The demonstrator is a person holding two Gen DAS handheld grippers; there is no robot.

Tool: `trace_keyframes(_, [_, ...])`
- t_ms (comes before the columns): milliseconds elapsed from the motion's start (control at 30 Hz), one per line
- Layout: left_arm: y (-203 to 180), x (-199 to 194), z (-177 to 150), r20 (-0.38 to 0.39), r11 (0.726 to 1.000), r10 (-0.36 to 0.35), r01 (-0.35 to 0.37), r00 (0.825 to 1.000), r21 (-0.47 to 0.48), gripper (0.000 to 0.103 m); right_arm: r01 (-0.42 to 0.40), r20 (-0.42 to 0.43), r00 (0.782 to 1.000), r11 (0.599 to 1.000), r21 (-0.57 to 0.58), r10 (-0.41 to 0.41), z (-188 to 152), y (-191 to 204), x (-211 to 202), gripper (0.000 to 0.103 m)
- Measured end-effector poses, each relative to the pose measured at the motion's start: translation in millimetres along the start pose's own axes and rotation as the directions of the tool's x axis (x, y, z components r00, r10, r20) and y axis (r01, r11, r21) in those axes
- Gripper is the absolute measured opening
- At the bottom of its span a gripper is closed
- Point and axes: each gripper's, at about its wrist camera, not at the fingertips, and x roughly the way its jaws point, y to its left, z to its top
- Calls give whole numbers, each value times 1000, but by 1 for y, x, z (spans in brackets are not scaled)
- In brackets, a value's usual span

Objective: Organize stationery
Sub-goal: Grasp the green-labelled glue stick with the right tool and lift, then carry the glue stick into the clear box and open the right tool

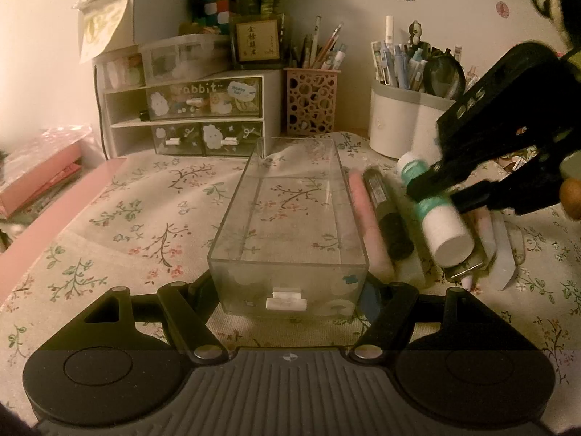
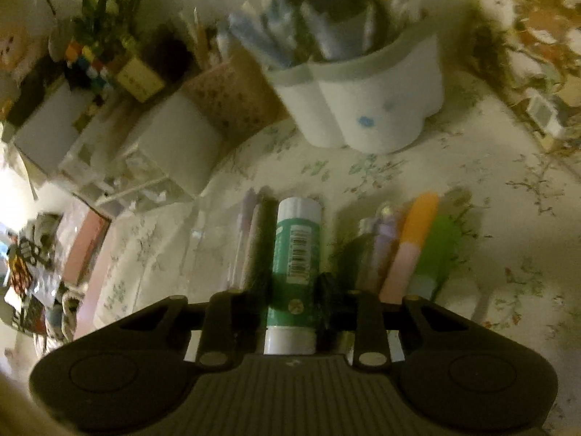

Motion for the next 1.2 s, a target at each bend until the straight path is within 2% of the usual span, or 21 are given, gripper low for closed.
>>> trace_keyframes(167, [0, 0, 0, 1, 1000, 0, 0, 1000, 0, 72, -38, 60, 998, 998, 46, 35, 10, -1, -21, 23])
trace_keyframes(300, [0, 0, 0, 1, 1000, -1, 1, 1000, 0, 72, -134, 54, 990, 989, 60, 130, 17, 13, -25, 23])
trace_keyframes(567, [0, 0, 0, 1, 1000, -1, 1, 1000, -1, 73, -187, -47, 981, 982, 25, 188, 15, 53, 14, 23])
trace_keyframes(833, [-1, 1, 0, 2, 1000, -2, 2, 1000, -3, 73, -180, -148, 974, 983, -33, 173, 16, 80, 43, 23])
trace_keyframes(967, [-1, 1, 1, 3, 1000, -6, 6, 1000, -3, 73, -182, -241, 957, 981, -61, 162, 11, 87, 58, 24])
trace_keyframes(1067, [0, 1, 1, 3, 1000, -9, 9, 1000, -3, 72, -184, -278, 948, 979, -90, 153, 10, 91, 61, 24])
trace_keyframes(1200, [0, 1, 1, 3, 1000, -10, 10, 1000, -5, 72, -224, -343, 923, 968, -112, 174, 10, 91, 61, 24])
